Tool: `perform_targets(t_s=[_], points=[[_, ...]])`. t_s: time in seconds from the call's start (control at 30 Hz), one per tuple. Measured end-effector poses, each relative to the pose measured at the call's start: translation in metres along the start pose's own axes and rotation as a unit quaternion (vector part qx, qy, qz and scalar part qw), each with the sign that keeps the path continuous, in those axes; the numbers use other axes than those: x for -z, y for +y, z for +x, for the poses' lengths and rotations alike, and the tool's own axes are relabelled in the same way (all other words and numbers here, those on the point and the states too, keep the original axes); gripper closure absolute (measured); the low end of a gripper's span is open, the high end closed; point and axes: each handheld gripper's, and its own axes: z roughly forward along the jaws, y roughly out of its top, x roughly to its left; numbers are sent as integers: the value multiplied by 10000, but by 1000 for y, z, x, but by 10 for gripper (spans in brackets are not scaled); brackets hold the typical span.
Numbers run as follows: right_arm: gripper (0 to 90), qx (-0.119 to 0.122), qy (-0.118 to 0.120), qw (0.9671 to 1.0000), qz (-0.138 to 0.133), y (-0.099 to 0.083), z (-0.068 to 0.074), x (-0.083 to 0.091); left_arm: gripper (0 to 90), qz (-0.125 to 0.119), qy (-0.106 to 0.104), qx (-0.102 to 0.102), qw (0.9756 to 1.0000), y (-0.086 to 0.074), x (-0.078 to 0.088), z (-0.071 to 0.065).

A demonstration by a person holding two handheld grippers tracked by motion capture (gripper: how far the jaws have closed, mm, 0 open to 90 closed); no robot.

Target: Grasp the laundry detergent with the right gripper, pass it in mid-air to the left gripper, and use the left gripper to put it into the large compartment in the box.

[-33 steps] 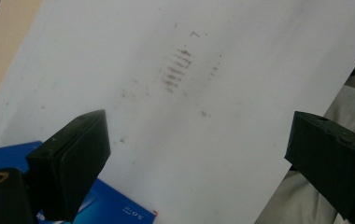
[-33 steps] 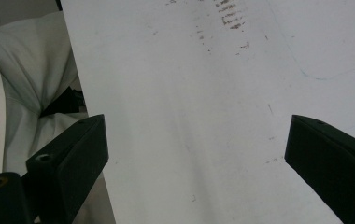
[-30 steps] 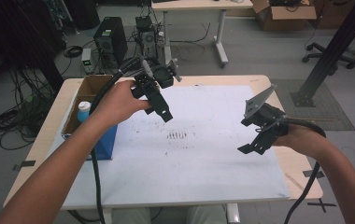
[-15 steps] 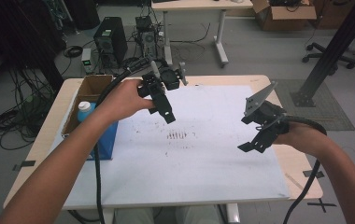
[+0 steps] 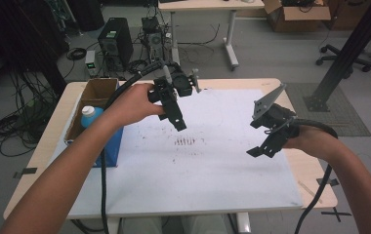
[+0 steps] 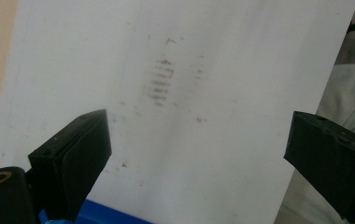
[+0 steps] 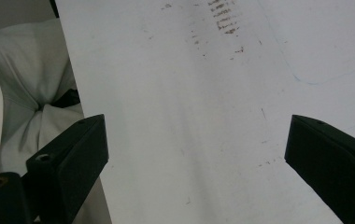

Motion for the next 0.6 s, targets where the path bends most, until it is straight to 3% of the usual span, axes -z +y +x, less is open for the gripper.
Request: perform_targets(t_s=[0.6], points=[[60, 19, -1, 10000, 17, 1, 1, 1, 74, -18, 70, -27, 10000, 1, 2, -2]])
